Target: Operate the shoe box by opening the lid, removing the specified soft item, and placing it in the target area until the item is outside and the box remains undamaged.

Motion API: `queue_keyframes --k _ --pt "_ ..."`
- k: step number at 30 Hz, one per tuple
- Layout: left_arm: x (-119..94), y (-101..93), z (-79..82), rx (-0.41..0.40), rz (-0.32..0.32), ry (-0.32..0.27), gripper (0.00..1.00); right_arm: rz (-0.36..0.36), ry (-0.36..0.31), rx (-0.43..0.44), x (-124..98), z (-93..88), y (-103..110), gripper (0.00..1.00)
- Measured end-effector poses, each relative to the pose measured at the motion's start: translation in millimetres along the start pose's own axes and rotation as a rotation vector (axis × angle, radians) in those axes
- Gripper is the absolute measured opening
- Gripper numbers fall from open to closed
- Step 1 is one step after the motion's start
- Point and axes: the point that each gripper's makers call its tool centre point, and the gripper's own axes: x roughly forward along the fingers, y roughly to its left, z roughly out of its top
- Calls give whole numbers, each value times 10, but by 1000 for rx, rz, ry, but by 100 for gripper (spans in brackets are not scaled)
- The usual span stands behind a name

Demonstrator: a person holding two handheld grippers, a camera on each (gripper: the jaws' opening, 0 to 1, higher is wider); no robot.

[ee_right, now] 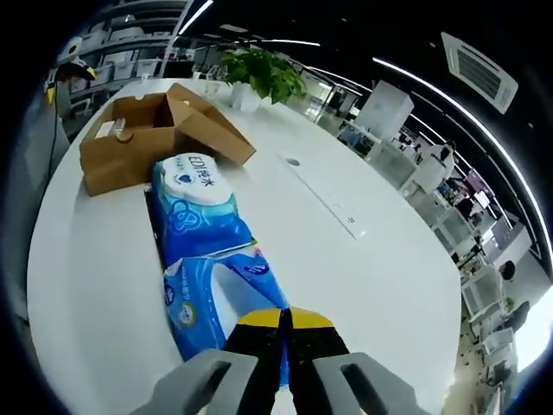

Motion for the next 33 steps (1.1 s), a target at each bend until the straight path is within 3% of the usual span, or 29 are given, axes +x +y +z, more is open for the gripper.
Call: queue_keyframes --k 5,9,14,20,33 --pt "0 7 4 -1 5 -3 93 -20 12 49 -16 -39 -29 1" --pt "-3 5 22 -5 6 -10 93 -52 7 98 -84 -40 -105 9" --pt "-3 -13 54 -10 -5 -28 93 -87 -5 248 -213 -50 -166 22" --pt "-8 -22 91 -20 -16 -54 93 -98 3 313 -352 -115 -155 30" --pt "-32 -20 147 -35 -23 -97 93 -103 69 408 -460 -382 202 45"
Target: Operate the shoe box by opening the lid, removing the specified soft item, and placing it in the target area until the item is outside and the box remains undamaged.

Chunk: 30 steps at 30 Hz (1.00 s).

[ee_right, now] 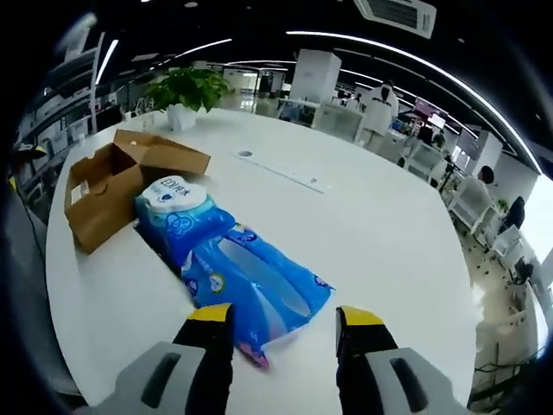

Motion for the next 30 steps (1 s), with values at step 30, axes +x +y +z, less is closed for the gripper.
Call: queue_keyframes --k 30 --pt "-1 -9 -3 -15 -7 0 93 -51 96 25 314 -300 103 46"
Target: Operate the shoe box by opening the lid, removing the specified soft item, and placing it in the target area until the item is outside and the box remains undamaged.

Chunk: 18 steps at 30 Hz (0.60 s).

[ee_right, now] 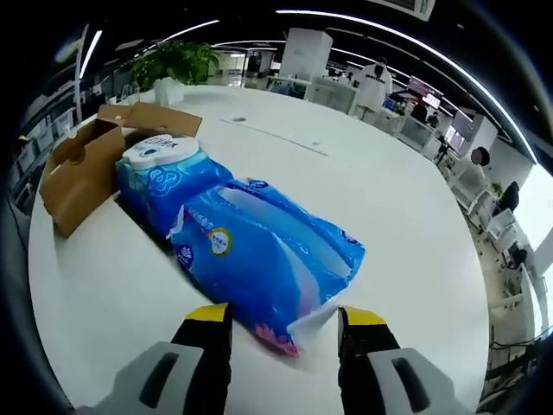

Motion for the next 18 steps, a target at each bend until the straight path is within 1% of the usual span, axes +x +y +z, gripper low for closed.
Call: queue_keyframes --k 10,18 --pt "3 -7 -21 7 1 17 93 1 6 1 36 -14 -56 45" --pt "3 0 -13 8 5 13 93 5 22 -24 15 -55 -11 45"
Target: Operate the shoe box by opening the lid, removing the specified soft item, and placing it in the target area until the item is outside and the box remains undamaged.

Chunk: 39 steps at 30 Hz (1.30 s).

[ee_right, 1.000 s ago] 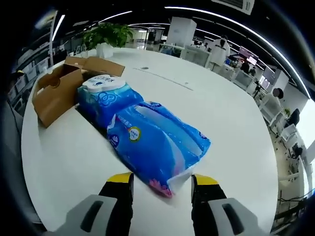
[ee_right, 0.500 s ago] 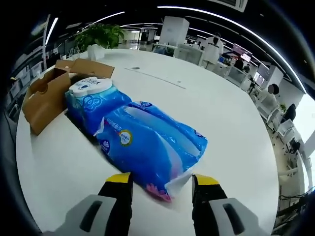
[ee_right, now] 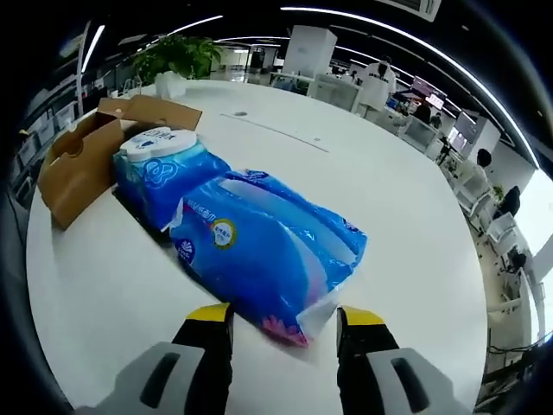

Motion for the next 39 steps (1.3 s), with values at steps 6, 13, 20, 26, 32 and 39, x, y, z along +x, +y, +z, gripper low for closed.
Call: queue_keyframes --k 6,13,20,26,32,39 --pt "6 -1 3 5 -2 -4 94 -1 -10 -4 -83 29 40 46" --pt "-8 20 36 -1 5 -28 96 3 -24 -23 -221 61 122 47" --pt "-11 5 71 -1 1 -48 99 40 -44 -71 -420 195 287 48" --pt "-10 10 64 1 6 -44 99 109 -58 -109 -556 332 537 51" --pt "-16 15 65 -3 12 -47 99 164 -82 -157 -638 496 793 51" --pt "-19 0 61 2 6 -45 99 243 -129 -222 -724 741 1123 51"
